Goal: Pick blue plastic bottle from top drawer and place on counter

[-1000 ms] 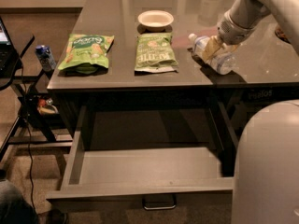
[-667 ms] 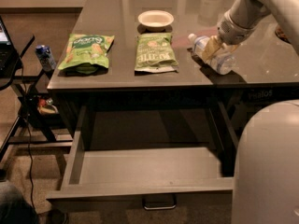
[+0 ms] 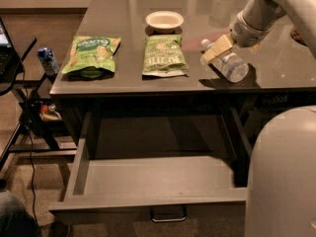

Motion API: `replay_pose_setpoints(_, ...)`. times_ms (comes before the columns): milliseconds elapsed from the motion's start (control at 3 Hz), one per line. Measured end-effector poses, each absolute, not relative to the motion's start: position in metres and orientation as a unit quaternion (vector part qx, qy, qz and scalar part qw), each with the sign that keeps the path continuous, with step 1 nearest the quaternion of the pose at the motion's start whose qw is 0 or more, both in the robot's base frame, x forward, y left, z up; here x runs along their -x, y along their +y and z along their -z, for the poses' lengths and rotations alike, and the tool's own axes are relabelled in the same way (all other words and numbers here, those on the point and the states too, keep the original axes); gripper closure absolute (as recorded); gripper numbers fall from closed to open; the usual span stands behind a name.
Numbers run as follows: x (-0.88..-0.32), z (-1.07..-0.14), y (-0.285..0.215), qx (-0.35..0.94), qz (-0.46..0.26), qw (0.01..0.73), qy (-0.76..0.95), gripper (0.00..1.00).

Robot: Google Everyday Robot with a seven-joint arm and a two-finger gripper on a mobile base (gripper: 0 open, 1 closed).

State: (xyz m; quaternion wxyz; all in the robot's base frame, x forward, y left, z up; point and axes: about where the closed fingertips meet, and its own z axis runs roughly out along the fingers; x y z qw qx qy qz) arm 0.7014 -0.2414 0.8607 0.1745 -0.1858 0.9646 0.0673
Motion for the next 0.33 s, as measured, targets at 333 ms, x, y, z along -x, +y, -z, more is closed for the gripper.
replay_pose_setpoints(333,-0.7014,-0.8607,-0.2414,0.186,-0.067,0.174,0.965,0.00)
